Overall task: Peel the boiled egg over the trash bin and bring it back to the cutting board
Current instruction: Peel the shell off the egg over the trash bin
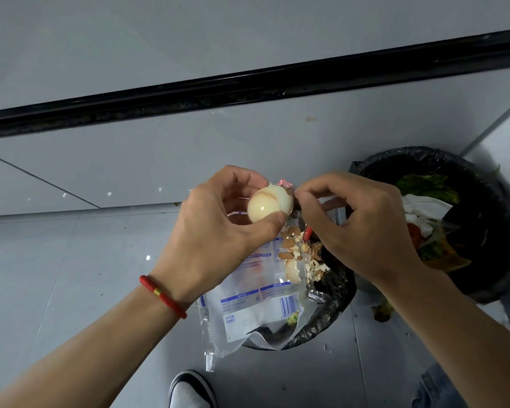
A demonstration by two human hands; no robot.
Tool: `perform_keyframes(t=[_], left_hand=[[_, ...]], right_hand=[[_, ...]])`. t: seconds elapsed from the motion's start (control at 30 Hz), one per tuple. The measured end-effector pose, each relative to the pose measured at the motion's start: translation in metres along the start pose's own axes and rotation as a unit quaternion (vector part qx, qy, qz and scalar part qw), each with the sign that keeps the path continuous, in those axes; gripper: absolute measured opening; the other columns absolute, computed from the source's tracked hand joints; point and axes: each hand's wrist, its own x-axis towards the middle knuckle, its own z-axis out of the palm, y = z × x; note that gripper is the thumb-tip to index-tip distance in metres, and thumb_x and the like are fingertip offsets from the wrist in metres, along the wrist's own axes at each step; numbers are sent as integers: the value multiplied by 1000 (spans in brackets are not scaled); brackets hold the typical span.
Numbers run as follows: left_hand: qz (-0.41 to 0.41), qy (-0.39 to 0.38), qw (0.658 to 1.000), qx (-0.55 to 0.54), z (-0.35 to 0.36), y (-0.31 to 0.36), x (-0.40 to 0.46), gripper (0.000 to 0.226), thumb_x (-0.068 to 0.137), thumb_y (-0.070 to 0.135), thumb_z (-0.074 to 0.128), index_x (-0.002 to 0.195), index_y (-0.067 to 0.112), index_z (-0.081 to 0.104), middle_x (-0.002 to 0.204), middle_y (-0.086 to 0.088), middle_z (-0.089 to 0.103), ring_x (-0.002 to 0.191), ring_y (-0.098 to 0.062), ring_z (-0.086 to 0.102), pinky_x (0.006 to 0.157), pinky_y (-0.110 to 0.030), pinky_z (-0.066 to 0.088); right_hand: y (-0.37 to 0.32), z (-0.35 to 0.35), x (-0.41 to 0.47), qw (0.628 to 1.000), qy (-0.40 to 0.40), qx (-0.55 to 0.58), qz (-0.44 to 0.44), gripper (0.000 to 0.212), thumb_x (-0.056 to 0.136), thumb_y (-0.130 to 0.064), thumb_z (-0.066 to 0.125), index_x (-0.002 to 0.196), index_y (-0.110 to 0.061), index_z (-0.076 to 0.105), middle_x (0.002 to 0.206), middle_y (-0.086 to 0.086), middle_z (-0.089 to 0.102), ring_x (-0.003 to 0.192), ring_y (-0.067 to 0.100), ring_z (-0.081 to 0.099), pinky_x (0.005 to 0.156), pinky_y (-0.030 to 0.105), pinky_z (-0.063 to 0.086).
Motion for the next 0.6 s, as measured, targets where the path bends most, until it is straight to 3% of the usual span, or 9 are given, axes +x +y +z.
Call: perform_keyframes(t=[0.17,0.4,0.6], left_hand=[[11,33,997,71,0,2,-4,33,72,24,91,96,29,69,89,8,78,75,-5,75,71,-29,65],[21,37,993,108,-1,5,-6,33,70,25,91,95,28,69,83,10,77,71,-1,74,67,-19,61],[26,22,993,116,0,4,-6,32,69,21,90,93,28,69,84,10,78,72,-2,74,67,-15,60]], right_hand=[[-9,0,-1,999,-18,33,-34,6,91,-8,78,93,-2,78,86,7,76,72,17,73,63,30,60],[-7,0,0,997,-42,38,-51,8,93,-10,78,92,-2,79,87,9,74,68,17,69,62,31,59],[-7,1,-1,997,-36,-25,-71,11,92,-7,72,81,-5,75,75,4,67,57,20,62,53,38,54]])
